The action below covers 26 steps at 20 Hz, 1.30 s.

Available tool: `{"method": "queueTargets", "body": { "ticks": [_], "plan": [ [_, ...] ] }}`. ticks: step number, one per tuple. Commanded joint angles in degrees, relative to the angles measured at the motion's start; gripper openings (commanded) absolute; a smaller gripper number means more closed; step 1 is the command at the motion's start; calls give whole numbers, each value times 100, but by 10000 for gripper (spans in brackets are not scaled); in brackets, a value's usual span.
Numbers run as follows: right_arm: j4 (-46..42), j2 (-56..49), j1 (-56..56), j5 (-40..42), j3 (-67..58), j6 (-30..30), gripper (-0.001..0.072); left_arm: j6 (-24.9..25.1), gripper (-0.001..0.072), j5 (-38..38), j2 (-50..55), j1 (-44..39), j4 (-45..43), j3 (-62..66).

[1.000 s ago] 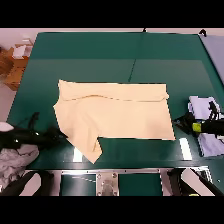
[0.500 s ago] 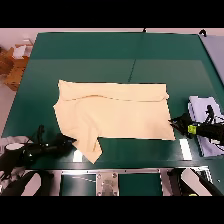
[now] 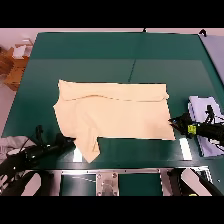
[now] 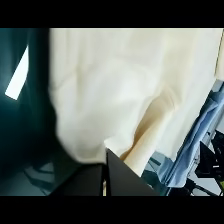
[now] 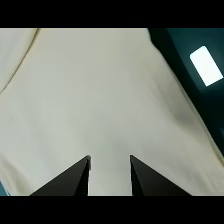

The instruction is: Fold the shirts.

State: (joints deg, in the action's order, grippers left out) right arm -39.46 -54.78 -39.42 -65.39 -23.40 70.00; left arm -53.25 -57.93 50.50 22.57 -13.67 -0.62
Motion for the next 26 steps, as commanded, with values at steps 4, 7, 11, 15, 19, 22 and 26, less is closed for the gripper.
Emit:
{"method": "queueTargets", "body": {
  "ticks": [4, 7, 11, 15, 19, 22, 26],
  "plan": [
    [-1001, 155, -7, -551, 4, 938, 290, -973, 22, -894, -17, 0, -1882, 1493],
    [-1838, 479, -4, -774, 20, 1650, 371, -1294, 22, -1080, -17, -2, -2780, 2011],
    [-2417, 739, 0, -951, 229, 2048, 450, -1294, 22, -1445, -13, -2, -2815, 2022],
    [-1062, 745, 7, 496, 1132, 1687, 449, -1405, 22, -1408, -13, -2, -2791, 2022],
    [-699, 752, 4, 1482, 1353, 1244, 387, -1425, 22, -1447, -13, -2, -2793, 2022],
    [-734, 752, 4, 1388, 1202, 1180, 387, -1425, 22, -1478, -13, -2, -2793, 2022],
    [-787, 754, 4, 1078, 1163, 1167, 287, -1425, 22, -1475, -13, -2, -2793, 2022]
  ]
}}
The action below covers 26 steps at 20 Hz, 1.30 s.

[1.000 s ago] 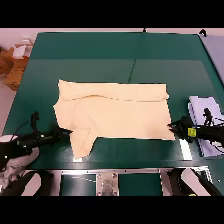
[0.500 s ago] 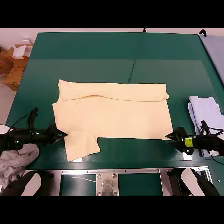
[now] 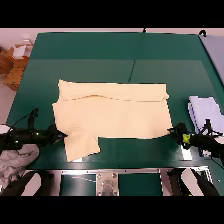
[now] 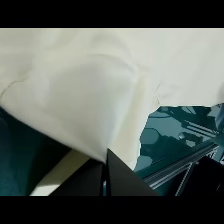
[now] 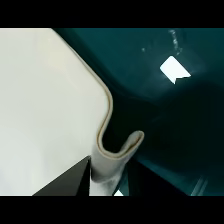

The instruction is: Fold the shirts.

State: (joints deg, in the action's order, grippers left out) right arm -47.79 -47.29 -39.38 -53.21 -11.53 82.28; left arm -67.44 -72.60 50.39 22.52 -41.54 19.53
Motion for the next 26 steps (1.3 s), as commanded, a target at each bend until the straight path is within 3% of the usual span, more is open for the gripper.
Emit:
{"method": "queueTargets", "body": {
  "ticks": [1, 3, 4, 6, 7, 10, 14, 20, 24, 26],
  "plan": [
    [90, 2, 2, -232, -24, -125, 287, -7, 22, -9, -2, 2, -7, 7],
    [179, 2, 2, -391, -22, -155, 287, -7, 22, -11, -2, 2, -7, 7],
    [195, 4, 2, -411, -22, -160, 244, -7, 22, -13, -2, 2, -7, 7],
    [195, 2, 0, -481, -26, -258, 54, 0, 23, -20, -2, 2, -7, 7],
    [188, 4, 0, -553, -55, -313, 18, 35, 22, -42, -2, 2, -7, 9],
    [-184, 4, -11, -966, -623, -293, 16, 61, 21, -505, -20, 2, -197, 411],
    [-1211, 7, -9, -1827, -2068, 282, 16, -385, 20, -1158, -133, 2, -352, 1276],
    [-1547, 7, -4, -2284, -2315, 498, 16, -1473, 19, -1392, -1917, 2, -955, 1338],
    [-841, -50, 4, -1786, -2424, 448, 16, -1499, 19, -767, -1934, 2, -516, 1351],
    [-354, -398, 116, -1497, -2610, 361, 16, -1351, 20, -431, -1464, 2, -271, 1556]
  ]
}}
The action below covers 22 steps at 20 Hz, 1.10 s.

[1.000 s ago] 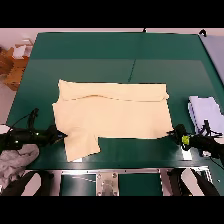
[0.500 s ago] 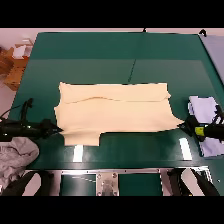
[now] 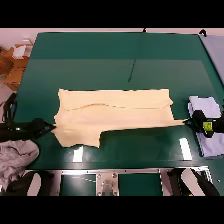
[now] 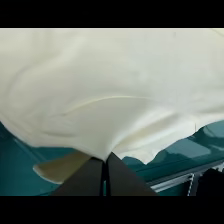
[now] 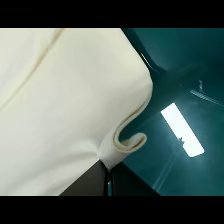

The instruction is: Fold the shirts.

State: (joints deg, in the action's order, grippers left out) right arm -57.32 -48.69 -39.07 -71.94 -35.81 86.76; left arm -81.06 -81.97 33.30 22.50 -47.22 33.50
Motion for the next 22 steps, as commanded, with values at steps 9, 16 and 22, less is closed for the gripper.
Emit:
{"method": "queueTargets", "body": {
  "ticks": [9, 16, 22],
  "plan": [
    [874, -3265, 1609, 1047, -2723, 118, 16, 662, 21, 1108, 3648, -313, 713, 2892],
    [1021, -5125, 1843, 1056, -5038, 291, 431, 608, 640, 2448, 5549, -1189, 756, 4127],
    [560, -5259, 1016, -575, -5403, -855, 509, 490, 639, 1764, 5563, -739, 699, 4817]
  ]
}}
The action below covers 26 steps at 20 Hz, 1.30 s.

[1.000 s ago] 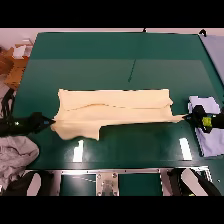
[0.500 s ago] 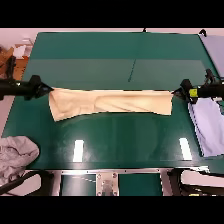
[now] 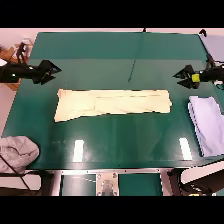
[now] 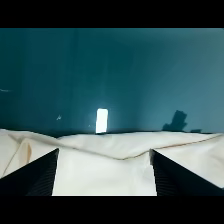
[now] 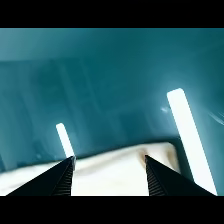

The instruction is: Fold the shirts.

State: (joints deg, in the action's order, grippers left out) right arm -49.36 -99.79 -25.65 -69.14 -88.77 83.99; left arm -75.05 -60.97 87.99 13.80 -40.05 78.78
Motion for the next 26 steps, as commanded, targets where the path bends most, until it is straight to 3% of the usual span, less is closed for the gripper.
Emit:
{"method": "queueTargets", "body": {
  "ticks": [1, 2, 4, 9, 10, 11, 12, 13, 14, 15, 16, 21, 26],
  "plan": [
    [-227, -188, -435, -1019, 133, -817, 513, -142, 639, -470, 96, 129, -42, 282],
    [-229, -234, -496, -1064, 398, -1008, 563, -142, 639, -590, 96, 101, -39, 269],
    [-223, -365, -564, -1069, 885, -1434, 593, -142, 638, -752, 96, 39, -20, 269],
    [542, -874, -299, -1023, 1158, -1998, 595, -144, 637, -780, 96, -173, 26, 269],
    [660, -933, -177, -966, 1156, -2081, 595, -140, 570, -763, 96, -203, 22, 269],
    [678, -988, -42, -916, 1128, -2111, 595, -140, 439, -752, 96, -262, 17, 271],
    [678, -1019, 68, -881, 1097, -2129, 594, -140, 410, -739, 96, -308, 22, 269],
    [678, -1029, 162, -866, 1047, -2129, 570, -140, 408, -713, 96, -378, 22, 269],
    [678, -1034, 223, -870, 966, -2129, 406, -142, 353, -697, 96, -446, 22, 269],
    [680, -1034, 260, -887, 846, -2127, 115, -92, 27, -697, 96, -538, 17, 269],
    [682, -1034, 271, -962, 706, -2124, 23, -94, 21, -688, 101, -654, -4, 269],
    [693, -793, 295, -1858, -264, -1902, 16, 55, 21, 15, 413, -1873, 70, 271],
    [699, 341, 623, -2553, -887, -1648, 16, 55, 20, 1158, 1515, -3576, 330, 396]
  ]
}}
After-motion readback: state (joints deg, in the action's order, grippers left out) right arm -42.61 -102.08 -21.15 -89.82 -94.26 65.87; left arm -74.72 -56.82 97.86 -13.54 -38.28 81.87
